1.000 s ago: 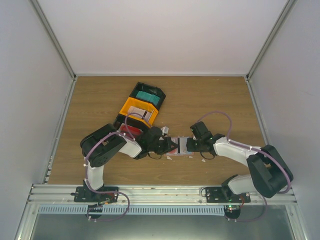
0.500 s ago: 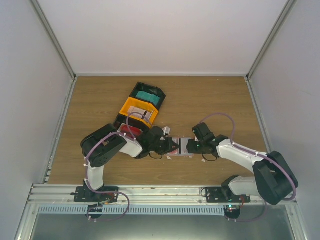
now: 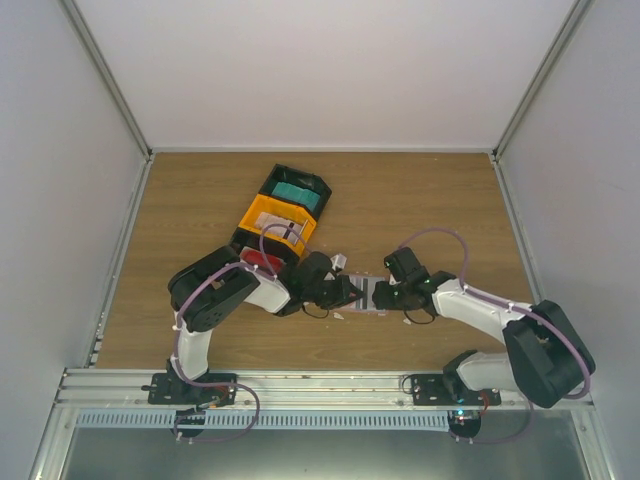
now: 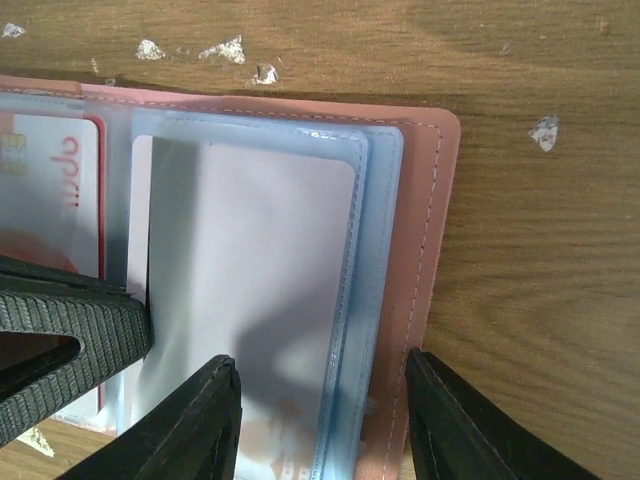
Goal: Put the credit cards into the card holder
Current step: Insert the credit card into the card holder.
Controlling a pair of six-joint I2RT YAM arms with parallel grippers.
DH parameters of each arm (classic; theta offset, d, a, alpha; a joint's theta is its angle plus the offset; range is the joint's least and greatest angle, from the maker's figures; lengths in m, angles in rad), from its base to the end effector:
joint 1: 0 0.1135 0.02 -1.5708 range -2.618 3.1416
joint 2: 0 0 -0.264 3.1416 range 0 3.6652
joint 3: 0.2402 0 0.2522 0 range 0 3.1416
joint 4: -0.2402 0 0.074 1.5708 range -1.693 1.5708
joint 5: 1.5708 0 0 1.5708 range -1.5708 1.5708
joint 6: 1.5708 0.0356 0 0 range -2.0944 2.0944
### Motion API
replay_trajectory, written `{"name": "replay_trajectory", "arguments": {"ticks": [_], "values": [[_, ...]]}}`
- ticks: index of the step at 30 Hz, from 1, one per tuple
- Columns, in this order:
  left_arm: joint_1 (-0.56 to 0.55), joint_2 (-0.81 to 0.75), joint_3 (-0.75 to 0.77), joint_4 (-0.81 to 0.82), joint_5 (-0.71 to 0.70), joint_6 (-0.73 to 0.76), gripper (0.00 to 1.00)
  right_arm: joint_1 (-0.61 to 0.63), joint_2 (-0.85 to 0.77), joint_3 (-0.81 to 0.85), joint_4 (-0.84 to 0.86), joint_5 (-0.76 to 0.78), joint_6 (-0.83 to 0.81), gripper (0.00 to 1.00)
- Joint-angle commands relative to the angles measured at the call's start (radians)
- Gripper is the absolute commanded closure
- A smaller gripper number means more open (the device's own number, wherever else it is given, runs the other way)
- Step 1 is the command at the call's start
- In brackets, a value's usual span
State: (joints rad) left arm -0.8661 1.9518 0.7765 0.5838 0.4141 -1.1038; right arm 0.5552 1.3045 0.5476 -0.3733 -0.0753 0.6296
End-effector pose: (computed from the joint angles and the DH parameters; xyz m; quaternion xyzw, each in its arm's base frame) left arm 0.2200 -0.2808 0.0962 -0.0064 0.8690 -0.4838 0.1033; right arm 0.1826 0.1164 0.1446 0.0281 0.9748 0.1524 0.1607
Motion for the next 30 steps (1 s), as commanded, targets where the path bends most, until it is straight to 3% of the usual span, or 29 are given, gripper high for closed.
{"name": "replay_trajectory", "arguments": {"ticks": [1,8,13,16,21,24,30], "values": [[-0.027,-0.019,0.004,-0.052,0.015,0.047,0.94,0.006,-0.035,-0.009,-0.005,0.021,0.018,0.53],[-0.042,-0.121,0.01,-0.187,-0.06,0.099,0.71,0.006,-0.088,0.02,-0.055,0.125,0.036,0.5],[-0.052,-0.156,0.019,-0.249,-0.101,0.118,0.67,0.006,-0.095,0.033,-0.064,0.14,0.03,0.49],[-0.053,-0.17,0.029,-0.289,-0.14,0.135,0.71,0.006,-0.105,0.04,-0.065,0.138,0.028,0.5],[-0.053,-0.13,0.099,-0.293,-0.107,0.182,0.93,0.006,-0.107,0.045,-0.056,0.141,0.028,0.56],[-0.053,-0.106,0.122,-0.287,-0.092,0.197,0.96,0.006,-0.092,0.046,-0.046,0.133,0.024,0.61],[-0.053,-0.063,0.143,-0.317,-0.085,0.208,1.0,0.006,-0.082,0.044,-0.027,0.108,0.019,0.62]]}}
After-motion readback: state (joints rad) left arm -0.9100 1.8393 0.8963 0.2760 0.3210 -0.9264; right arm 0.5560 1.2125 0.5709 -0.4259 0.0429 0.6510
